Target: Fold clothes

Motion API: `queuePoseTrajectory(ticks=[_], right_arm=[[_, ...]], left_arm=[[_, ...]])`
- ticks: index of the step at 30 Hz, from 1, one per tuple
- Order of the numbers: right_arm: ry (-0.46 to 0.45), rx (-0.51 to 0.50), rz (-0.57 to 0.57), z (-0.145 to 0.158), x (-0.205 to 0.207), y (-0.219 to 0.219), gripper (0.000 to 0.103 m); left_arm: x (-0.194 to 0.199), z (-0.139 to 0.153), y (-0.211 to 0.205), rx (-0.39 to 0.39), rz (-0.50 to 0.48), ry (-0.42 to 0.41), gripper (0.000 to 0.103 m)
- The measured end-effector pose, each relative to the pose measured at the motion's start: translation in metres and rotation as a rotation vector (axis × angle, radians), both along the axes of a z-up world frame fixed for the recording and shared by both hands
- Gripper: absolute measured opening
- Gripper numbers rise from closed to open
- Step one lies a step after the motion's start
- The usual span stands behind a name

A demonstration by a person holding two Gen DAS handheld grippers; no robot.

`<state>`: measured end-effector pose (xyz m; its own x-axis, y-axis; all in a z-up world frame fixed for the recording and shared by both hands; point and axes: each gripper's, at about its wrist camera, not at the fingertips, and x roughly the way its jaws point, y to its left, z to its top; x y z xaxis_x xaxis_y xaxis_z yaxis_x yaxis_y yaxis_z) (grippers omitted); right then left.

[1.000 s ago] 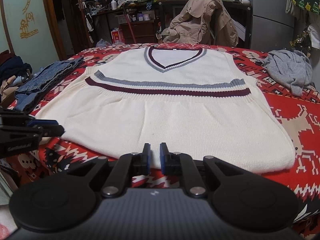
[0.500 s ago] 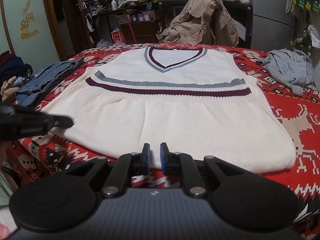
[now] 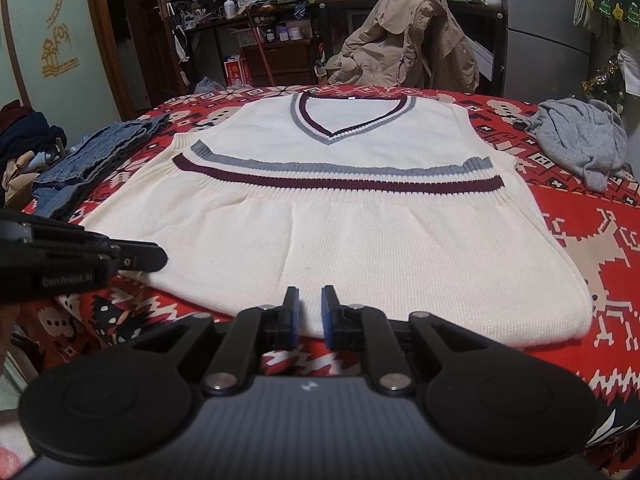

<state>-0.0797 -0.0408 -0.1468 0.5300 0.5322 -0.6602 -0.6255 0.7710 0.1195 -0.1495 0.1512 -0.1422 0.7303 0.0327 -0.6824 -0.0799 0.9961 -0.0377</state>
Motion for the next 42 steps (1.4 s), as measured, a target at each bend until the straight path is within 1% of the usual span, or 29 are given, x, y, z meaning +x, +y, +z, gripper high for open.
queuePoseTrajectory(ticks=[4, 6, 7, 9, 11, 13, 15, 17, 20, 21, 24, 26, 28, 30, 31, 35, 37, 40, 42], right_arm=[[0.002, -0.001, 0.005, 0.001, 0.000, 0.000, 0.014], [-0.013, -0.001, 0.047, 0.007, -0.005, 0.002, 0.011], [-0.037, 0.002, 0.073, 0.010, -0.009, 0.005, 0.011], [-0.089, -0.021, 0.123, 0.017, -0.018, 0.015, 0.010], [-0.106, -0.030, 0.155, 0.020, -0.019, 0.027, 0.007], [-0.099, -0.040, 0.163, 0.018, -0.015, 0.038, 0.007], [-0.068, -0.062, 0.165, 0.011, -0.011, 0.045, 0.007], [-0.046, -0.088, 0.177, 0.004, -0.012, 0.047, 0.007], [-0.046, -0.088, 0.203, 0.006, -0.021, 0.042, 0.007], [-0.039, -0.084, 0.207, 0.008, -0.023, 0.040, 0.007], [-0.044, -0.084, 0.176, 0.011, -0.016, 0.039, 0.007], [-0.048, -0.084, 0.155, 0.014, -0.011, 0.039, 0.007], [-0.051, -0.084, 0.134, 0.016, -0.006, 0.038, 0.007], [-0.034, -0.112, 0.129, 0.008, -0.003, 0.038, 0.007], [-0.038, -0.104, 0.128, 0.006, -0.004, 0.035, 0.007], [-0.032, -0.089, 0.134, 0.005, -0.012, 0.026, 0.007], [-0.025, -0.090, 0.142, 0.008, -0.014, 0.023, 0.007], [-0.049, -0.079, 0.122, 0.015, -0.013, 0.020, 0.008], [-0.043, -0.069, 0.091, 0.017, -0.005, 0.019, 0.008]], left_arm=[[-0.003, -0.003, -0.004, 0.013, -0.038, 0.015, 0.001], [-0.009, 0.002, -0.004, -0.018, -0.057, -0.030, 0.001], [-0.011, 0.006, -0.005, -0.036, -0.063, -0.060, 0.002], [-0.004, 0.009, -0.007, -0.065, -0.079, -0.074, 0.002], [0.009, 0.004, -0.011, -0.066, -0.100, -0.044, 0.002], [0.020, -0.005, -0.015, -0.053, -0.118, -0.005, 0.003], [0.019, -0.010, -0.015, -0.050, -0.121, -0.015, 0.003], [0.015, -0.010, -0.014, -0.067, -0.117, -0.011, 0.003], [0.008, -0.007, -0.014, -0.071, -0.123, -0.010, 0.003], [0.007, -0.003, -0.015, -0.070, -0.125, -0.024, 0.003], [0.008, 0.005, -0.016, -0.075, -0.125, -0.059, 0.003], [0.018, 0.003, -0.017, -0.097, -0.122, -0.049, 0.003], [0.027, -0.006, -0.020, -0.093, -0.133, -0.001, 0.003], [0.024, -0.009, -0.025, -0.068, -0.150, -0.011, 0.004], [0.021, -0.009, -0.026, -0.060, -0.159, -0.012, 0.004], [0.014, -0.006, -0.020, -0.088, -0.159, -0.004, 0.004], [0.013, 0.000, -0.021, -0.082, -0.155, -0.022, 0.004], [0.020, 0.005, -0.025, -0.084, -0.150, -0.045, 0.006], [0.029, 0.001, -0.028, -0.085, -0.143, -0.037, 0.006]])
